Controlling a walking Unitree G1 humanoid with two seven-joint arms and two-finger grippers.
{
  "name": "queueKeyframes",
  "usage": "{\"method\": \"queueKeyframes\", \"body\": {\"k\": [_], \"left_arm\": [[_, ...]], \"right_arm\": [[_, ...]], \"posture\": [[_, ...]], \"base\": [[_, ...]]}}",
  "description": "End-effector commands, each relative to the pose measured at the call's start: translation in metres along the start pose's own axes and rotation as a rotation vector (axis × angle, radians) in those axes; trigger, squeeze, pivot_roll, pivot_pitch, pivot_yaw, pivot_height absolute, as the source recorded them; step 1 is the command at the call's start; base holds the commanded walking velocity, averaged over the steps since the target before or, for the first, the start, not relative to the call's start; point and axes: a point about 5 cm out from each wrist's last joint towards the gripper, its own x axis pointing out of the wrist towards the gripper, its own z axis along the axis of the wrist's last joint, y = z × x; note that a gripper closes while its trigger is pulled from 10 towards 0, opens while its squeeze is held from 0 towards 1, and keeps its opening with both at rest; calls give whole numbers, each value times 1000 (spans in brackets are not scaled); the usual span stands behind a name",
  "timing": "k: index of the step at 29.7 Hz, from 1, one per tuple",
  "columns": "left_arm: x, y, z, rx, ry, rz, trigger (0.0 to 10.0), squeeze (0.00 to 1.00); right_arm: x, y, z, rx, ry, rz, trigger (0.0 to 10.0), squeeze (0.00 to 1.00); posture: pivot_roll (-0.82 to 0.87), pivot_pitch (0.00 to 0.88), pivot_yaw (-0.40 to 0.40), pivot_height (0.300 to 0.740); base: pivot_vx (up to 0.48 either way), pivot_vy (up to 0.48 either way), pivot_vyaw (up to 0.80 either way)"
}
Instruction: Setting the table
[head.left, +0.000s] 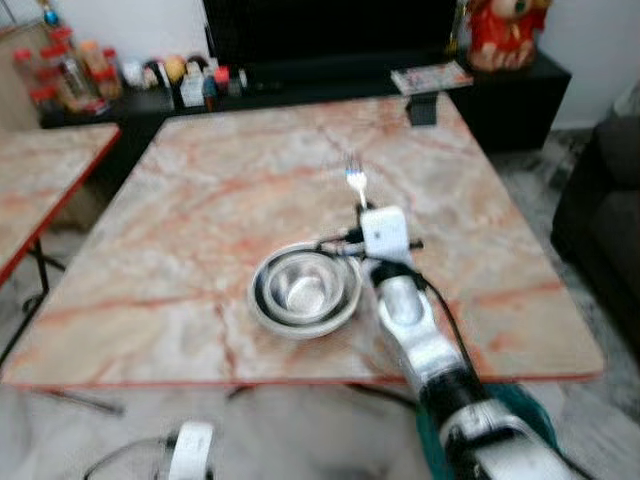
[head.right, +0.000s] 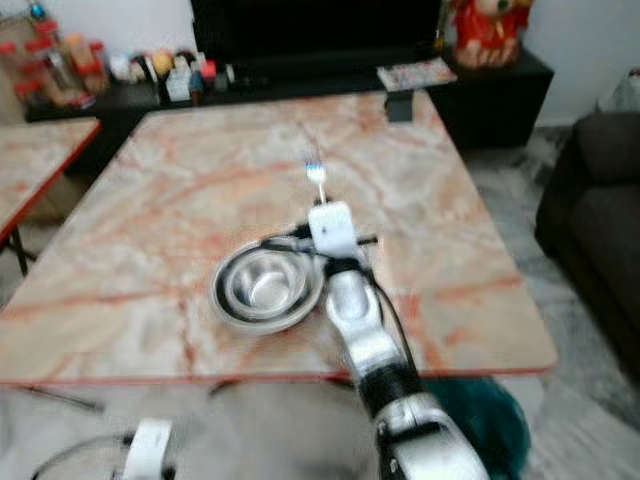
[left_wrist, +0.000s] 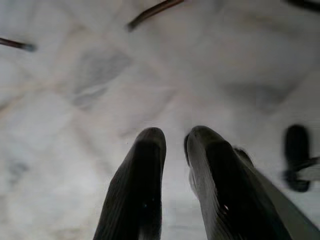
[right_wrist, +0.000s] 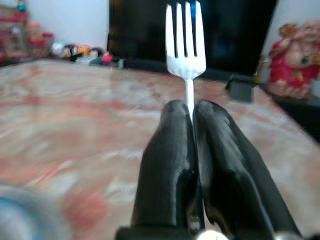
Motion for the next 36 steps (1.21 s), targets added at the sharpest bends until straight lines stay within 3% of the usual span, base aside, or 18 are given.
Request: {"method": "queueKeyframes", "body": {"k": [1,10,22,30,36], "left_arm": [[-1,13,-2,2,5,36,10000,0],[-2,13,0,-32,-25,19,10000,0],[-1,12,1,-33,-33,5,10000,0],[-3,17,-4,-32,-26,11,10000,0],[-4,19,-7,-15,-14,9,10000,0]], "right_arm": [[0,15,7,26,-16,19,10000,0],[-29,21,-21,16,75,15,10000,0],[-33,15,-24,19,102,-30,10000,0],[-60,-8,-42,-24,179,-100,10000,0],[-74,-16,-57,-40,264,-127,10000,0]], "posture": [[-58,27,85,740],[-65,35,92,740],[-68,35,97,740],[-67,50,104,740],[-74,60,113,740]], "base": [[244,-300,0],[0,0,0],[0,0,0],[0,0,0],[0,0,0]]}}
